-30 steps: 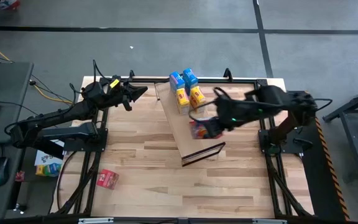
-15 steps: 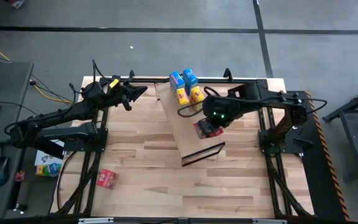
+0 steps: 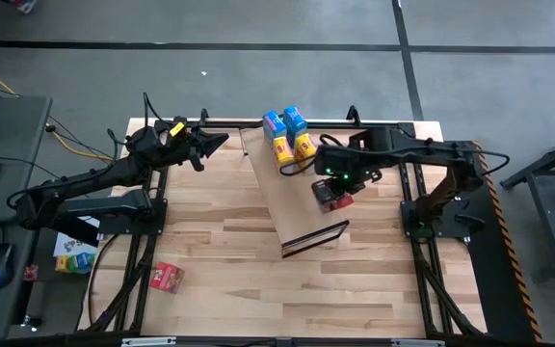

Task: Stack cereal on shelf
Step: Put the right red cereal box on the shelf

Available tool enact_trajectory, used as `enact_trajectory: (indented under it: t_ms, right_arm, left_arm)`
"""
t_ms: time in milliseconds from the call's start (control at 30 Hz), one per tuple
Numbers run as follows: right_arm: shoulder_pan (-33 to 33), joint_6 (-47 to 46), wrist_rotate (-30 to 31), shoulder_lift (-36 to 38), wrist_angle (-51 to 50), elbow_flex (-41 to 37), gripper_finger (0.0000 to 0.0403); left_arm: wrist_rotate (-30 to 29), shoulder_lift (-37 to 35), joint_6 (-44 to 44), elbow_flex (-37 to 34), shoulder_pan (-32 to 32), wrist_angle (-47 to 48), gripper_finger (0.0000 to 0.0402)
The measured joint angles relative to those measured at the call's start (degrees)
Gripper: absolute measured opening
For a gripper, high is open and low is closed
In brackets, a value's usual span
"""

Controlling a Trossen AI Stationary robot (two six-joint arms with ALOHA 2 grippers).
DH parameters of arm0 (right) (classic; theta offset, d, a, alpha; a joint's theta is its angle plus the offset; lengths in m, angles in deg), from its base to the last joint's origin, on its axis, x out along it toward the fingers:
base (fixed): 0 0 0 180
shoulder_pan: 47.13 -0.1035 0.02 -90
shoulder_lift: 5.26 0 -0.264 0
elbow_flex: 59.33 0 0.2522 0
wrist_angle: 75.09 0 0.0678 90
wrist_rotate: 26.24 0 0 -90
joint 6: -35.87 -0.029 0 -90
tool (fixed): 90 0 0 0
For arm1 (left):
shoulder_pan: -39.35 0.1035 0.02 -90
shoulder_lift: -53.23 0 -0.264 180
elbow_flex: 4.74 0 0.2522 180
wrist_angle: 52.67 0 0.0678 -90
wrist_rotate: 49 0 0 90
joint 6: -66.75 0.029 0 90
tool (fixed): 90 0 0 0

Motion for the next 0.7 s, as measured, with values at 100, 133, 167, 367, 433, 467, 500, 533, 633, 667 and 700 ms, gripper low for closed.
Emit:
enact_trajectory:
  t_ms: [100, 133, 167, 367, 433, 467, 500, 533, 633, 667, 700]
  right_arm:
    - [0.05, 0.07, 1.68, 0.00, 0.12, -0.01, 0.0122]
    - [0.05, 0.18, 2.19, 0.00, 0.29, -0.03, 0.0122]
    - [0.05, 0.69, 2.46, 0.00, 0.41, -0.02, 0.0122]
    - [0.05, 1.57, 2.41, -0.19, 0.55, -0.03, 0.0139]
    - [0.05, 1.57, 2.39, -0.63, 0.59, -0.03, 0.0149]
    - [0.05, 1.57, 2.41, -0.88, 0.65, -0.03, 0.0155]
    - [0.05, 1.57, 2.45, -1.09, 0.71, -0.03, 0.0160]
    - [0.05, 1.59, 2.50, -1.28, 0.70, -0.03, 0.0166]
    - [0.05, 1.59, 2.88, -1.72, 0.73, -0.03, 0.0179]
    - [0.05, 1.59, 2.89, -1.76, 0.75, -0.03, 0.0183]
    - [0.05, 1.58, 2.88, -1.77, 0.86, -0.03, 0.0187]
  left_arm:
    - [-0.11, 0.00, -0.01, 0.00, 0.00, 0.00, 0.0000]
    - [-0.11, 0.00, -0.11, 0.00, 0.00, 0.00, 0.0000]
    - [-0.11, 0.00, -0.14, 0.00, 0.00, 0.02, 0.0000]
    - [-0.13, 0.00, -0.11, 0.00, 0.00, 0.00, 0.0000]
    - [-0.18, 0.00, -0.09, 0.00, 0.00, 0.02, 0.0000]
    - [-0.18, 0.00, -0.09, 0.00, 0.00, 0.02, 0.0000]
    - [-0.20, 0.00, -0.07, 0.00, 0.00, 0.02, 0.0000]
    - [-0.22, 0.00, -0.07, 0.00, 0.00, 0.02, 0.0000]
    - [-0.24, 0.00, -0.07, 0.00, 0.00, 0.02, 0.0000]
    - [-0.24, 0.00, -0.07, 0.00, 0.00, 0.02, 0.0000]
    - [-0.24, 0.00, -0.07, 0.00, 0.00, 0.01, 0.0000]
